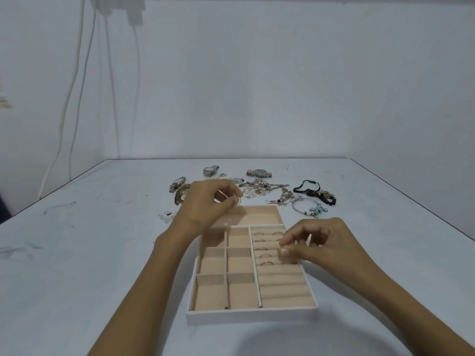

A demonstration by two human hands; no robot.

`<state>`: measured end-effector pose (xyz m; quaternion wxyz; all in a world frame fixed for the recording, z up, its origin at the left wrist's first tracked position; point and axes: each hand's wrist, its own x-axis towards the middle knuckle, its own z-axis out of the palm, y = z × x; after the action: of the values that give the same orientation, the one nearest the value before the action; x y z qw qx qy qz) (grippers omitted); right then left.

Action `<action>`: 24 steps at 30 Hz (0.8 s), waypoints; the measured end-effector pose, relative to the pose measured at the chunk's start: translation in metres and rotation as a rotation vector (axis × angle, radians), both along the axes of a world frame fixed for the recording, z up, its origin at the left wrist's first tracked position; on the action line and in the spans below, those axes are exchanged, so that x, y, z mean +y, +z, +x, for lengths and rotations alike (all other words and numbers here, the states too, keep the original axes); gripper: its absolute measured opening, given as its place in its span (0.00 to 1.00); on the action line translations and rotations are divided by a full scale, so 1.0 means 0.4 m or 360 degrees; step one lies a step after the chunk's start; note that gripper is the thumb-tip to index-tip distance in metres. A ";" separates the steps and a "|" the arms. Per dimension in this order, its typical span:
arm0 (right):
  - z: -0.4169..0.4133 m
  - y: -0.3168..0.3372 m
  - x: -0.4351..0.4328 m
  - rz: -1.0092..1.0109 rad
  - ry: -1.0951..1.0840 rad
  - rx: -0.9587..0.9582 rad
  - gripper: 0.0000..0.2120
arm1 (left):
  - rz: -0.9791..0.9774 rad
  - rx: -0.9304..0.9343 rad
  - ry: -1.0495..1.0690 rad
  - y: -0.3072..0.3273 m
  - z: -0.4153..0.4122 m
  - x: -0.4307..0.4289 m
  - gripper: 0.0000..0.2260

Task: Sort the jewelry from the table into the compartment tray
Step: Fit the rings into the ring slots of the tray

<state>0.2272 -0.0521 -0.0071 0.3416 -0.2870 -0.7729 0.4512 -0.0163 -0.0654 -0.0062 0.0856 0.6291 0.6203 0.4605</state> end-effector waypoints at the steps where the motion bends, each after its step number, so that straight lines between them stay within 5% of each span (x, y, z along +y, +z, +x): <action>1: 0.007 -0.001 -0.005 0.0027 0.0001 -0.0054 0.05 | -0.0017 -0.0004 -0.0008 -0.002 0.002 -0.004 0.04; 13: 0.030 -0.027 0.000 0.0121 0.0083 -0.0306 0.06 | 0.0062 -0.0045 0.0054 -0.020 0.011 -0.036 0.05; 24: 0.036 -0.028 0.015 0.0068 0.0185 -0.0242 0.05 | 0.0035 -0.0024 0.0074 -0.021 0.011 -0.035 0.05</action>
<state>0.2416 -0.0462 -0.0181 0.2611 -0.2677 -0.8214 0.4306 -0.0118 -0.0794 -0.0145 0.0724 0.6120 0.6291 0.4738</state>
